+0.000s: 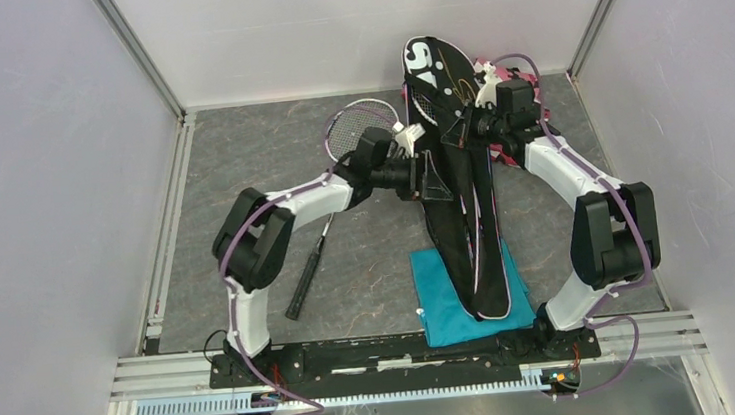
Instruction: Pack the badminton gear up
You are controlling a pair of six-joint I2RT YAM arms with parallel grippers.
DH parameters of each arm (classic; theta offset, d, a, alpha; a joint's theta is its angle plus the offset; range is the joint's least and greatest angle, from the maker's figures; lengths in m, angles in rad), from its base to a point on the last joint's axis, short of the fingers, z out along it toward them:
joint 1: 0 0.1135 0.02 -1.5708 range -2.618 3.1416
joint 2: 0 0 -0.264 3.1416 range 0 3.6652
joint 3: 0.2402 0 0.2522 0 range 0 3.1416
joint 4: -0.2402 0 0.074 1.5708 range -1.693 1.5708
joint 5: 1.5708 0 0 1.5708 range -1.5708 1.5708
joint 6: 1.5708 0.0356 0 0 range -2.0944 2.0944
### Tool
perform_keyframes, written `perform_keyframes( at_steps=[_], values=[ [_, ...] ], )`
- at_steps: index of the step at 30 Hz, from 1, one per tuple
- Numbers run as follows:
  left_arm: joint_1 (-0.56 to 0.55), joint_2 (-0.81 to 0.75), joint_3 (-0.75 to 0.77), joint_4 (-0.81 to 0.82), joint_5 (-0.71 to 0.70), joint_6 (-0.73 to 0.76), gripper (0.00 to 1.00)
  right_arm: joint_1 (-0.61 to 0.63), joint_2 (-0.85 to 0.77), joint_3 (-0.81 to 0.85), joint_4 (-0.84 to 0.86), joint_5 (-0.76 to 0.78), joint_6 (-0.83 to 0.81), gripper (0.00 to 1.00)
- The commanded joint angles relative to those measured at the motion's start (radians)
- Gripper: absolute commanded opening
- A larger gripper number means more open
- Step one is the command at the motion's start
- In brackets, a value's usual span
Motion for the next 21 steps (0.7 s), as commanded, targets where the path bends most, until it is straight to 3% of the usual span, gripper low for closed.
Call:
perform_keyframes(
  at_steps=[1,5,9,16,21],
  values=[
    [0.034,-0.202,-0.020,-0.149,0.071,0.316,0.77,-0.021,-0.043,0.030,0.001,-0.029,-0.007,0.00],
    [0.090,-0.294,-0.031,-0.379,0.057,0.514,0.82,-0.028,-0.043,0.033,0.000,-0.034,-0.008,0.00],
    [0.172,-0.369,-0.047,-0.568,-0.055,0.721,0.82,-0.029,-0.040,0.045,0.003,-0.053,-0.007,0.00],
    [0.320,-0.391,-0.065,-0.695,-0.262,0.896,0.82,-0.029,-0.060,0.042,0.011,-0.063,-0.030,0.00],
    [0.351,-0.341,-0.047,-0.708,-0.407,0.954,0.81,-0.030,-0.063,0.035,0.014,-0.073,-0.032,0.00]
  ],
)
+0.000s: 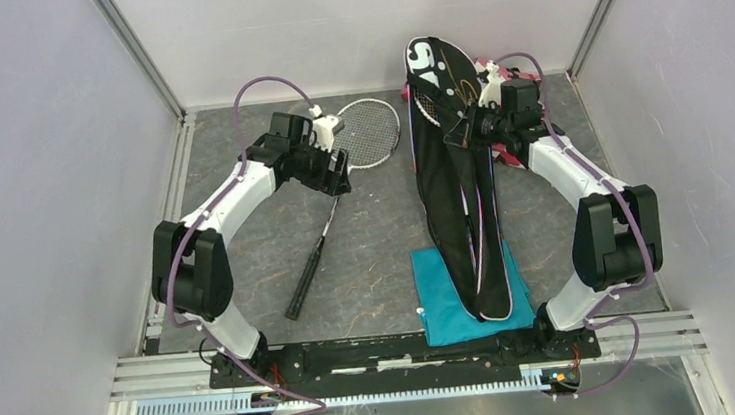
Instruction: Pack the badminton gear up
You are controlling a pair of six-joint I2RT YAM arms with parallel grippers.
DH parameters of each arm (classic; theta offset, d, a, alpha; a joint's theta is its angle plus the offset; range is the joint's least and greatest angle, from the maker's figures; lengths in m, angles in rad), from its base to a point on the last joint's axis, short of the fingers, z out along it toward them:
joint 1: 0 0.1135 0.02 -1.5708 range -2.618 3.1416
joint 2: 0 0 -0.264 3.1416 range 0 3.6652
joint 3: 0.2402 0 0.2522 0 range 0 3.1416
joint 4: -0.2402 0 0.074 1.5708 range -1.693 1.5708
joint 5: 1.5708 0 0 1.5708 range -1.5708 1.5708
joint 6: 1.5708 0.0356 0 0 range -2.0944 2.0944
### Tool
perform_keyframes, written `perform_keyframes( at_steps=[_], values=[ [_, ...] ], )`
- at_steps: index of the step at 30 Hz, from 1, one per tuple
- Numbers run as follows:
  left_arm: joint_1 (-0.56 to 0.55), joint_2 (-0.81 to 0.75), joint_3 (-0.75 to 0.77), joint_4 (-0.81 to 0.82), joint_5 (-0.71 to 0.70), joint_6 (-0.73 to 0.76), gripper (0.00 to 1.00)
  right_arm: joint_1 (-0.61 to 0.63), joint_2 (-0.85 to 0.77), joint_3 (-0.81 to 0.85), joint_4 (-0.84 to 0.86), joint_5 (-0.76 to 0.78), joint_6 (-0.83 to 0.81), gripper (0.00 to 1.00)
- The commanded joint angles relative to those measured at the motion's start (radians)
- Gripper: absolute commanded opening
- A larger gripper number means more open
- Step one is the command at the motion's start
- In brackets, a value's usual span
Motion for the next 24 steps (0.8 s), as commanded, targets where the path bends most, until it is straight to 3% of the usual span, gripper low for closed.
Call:
perform_keyframes(
  at_steps=[1,6,11,24],
  values=[
    [0.002,0.042,0.023,-0.033,-0.172,0.132,0.81,-0.005,-0.049,0.032,0.037,-0.040,-0.010,0.00],
    [0.002,0.137,0.060,-0.004,-0.256,0.119,0.79,-0.005,-0.049,0.027,0.037,-0.041,-0.015,0.00],
    [-0.002,0.241,0.111,0.004,-0.286,0.088,0.70,-0.005,-0.047,0.027,0.029,-0.043,-0.025,0.00],
    [-0.072,0.322,0.065,0.042,-0.409,0.027,0.55,-0.005,-0.031,0.022,0.030,-0.057,-0.028,0.00]
  ],
)
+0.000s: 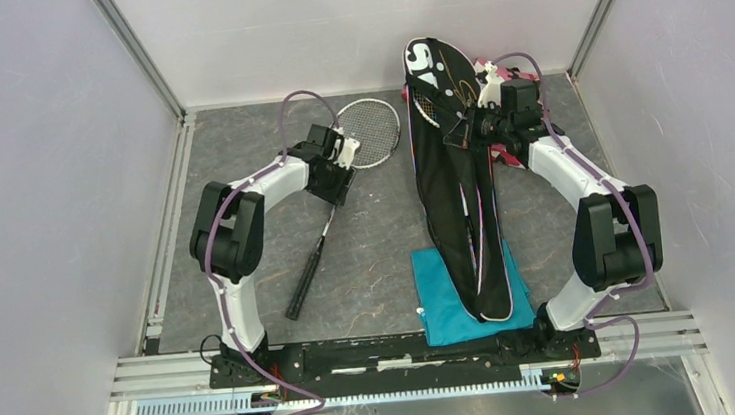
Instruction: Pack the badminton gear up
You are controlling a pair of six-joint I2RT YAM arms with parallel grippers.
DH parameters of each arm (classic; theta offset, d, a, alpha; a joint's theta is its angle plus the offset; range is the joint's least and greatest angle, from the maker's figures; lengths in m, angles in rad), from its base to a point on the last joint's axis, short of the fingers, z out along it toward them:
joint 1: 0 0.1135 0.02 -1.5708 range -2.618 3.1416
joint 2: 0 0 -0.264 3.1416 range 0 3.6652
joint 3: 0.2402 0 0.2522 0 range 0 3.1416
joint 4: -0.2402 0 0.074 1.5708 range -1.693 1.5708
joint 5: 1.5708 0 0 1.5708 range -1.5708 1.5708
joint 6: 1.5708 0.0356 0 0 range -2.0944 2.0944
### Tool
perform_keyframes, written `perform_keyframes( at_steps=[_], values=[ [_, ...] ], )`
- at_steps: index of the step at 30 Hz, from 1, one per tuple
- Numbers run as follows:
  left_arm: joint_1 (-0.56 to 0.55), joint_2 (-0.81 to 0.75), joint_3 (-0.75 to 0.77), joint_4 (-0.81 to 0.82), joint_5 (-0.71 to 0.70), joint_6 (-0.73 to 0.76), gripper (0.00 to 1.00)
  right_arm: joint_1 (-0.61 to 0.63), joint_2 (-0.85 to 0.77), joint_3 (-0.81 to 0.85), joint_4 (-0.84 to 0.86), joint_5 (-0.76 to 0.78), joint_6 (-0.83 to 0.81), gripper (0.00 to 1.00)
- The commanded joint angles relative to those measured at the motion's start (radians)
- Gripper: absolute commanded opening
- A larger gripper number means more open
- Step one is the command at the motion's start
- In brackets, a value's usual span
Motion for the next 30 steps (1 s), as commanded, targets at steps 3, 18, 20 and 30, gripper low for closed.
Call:
perform_keyframes(
  at_steps=[3,18,20,30],
  values=[
    [-0.026,0.031,-0.019,0.039,-0.090,-0.050,0.47,-0.005,-0.031,0.019,0.037,-0.044,-0.004,0.00],
    [0.008,-0.062,-0.058,0.036,-0.091,-0.092,0.02,-0.004,-0.068,0.040,0.025,0.027,0.009,0.00],
    [0.023,-0.091,-0.058,0.023,-0.091,-0.084,0.02,-0.005,-0.083,0.051,0.019,0.061,0.016,0.00],
    [0.047,-0.392,-0.182,0.017,-0.208,-0.008,0.02,-0.004,-0.129,0.095,-0.017,0.212,0.042,0.00]
  ],
)
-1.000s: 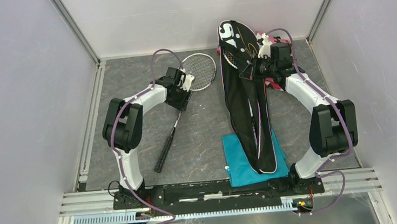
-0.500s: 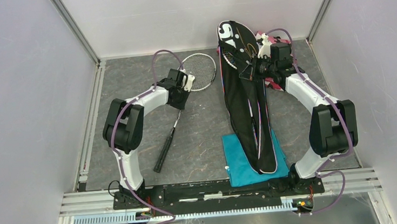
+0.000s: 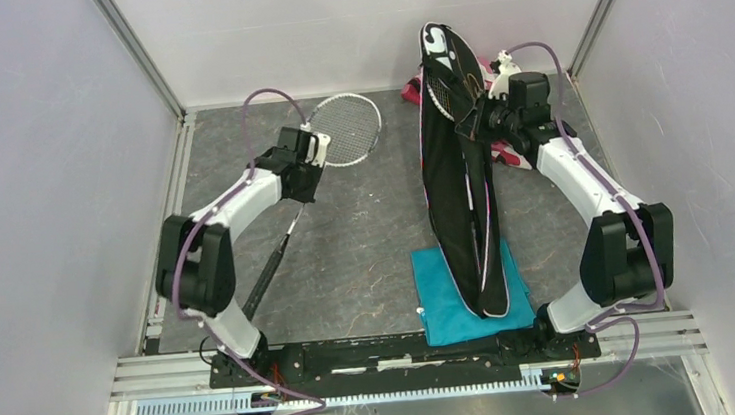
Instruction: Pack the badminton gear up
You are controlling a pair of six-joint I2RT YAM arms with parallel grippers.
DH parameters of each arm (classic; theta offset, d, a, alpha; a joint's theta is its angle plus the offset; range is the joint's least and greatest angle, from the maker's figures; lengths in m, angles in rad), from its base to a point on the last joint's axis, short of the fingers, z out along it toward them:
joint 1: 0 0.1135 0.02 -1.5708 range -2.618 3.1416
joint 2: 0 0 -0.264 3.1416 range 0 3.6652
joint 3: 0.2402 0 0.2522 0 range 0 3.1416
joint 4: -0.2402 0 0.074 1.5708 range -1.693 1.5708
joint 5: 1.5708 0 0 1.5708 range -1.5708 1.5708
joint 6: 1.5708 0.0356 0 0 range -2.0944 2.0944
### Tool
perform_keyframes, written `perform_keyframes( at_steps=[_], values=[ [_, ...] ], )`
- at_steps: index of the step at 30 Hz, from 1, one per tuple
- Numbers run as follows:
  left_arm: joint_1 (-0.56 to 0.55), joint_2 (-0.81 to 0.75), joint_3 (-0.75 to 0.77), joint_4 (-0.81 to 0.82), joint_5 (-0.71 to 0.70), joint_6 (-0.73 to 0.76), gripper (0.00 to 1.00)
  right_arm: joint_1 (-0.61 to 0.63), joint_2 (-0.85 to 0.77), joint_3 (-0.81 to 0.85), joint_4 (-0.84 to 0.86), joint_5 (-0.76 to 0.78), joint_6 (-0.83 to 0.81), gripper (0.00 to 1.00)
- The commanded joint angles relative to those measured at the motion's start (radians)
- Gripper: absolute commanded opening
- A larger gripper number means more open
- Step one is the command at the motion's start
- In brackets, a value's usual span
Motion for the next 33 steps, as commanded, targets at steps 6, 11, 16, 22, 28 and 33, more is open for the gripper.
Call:
perform_keyframes(
  at_steps=[6,11,16,22,28,33],
  values=[
    [-0.006,-0.374,-0.087,-0.013,-0.019,0.105,0.02,0.018,-0.013,0.113,0.020,0.107,0.037,0.00],
    [-0.058,-0.487,-0.094,-0.073,-0.012,0.149,0.02,0.056,0.011,0.143,0.004,0.147,0.036,0.00],
    [-0.163,-0.518,-0.068,-0.116,-0.090,0.167,0.02,0.081,0.032,0.172,-0.003,0.166,0.034,0.00],
    [-0.267,-0.496,-0.054,-0.136,-0.189,0.164,0.02,0.098,0.048,0.188,-0.009,0.179,0.029,0.00],
    [-0.330,-0.434,-0.030,-0.136,-0.279,0.164,0.02,0.115,0.056,0.190,-0.008,0.182,0.025,0.00],
    [-0.380,-0.373,0.010,-0.135,-0.347,0.171,0.02,0.132,0.063,0.192,-0.004,0.180,0.024,0.00]
  ],
)
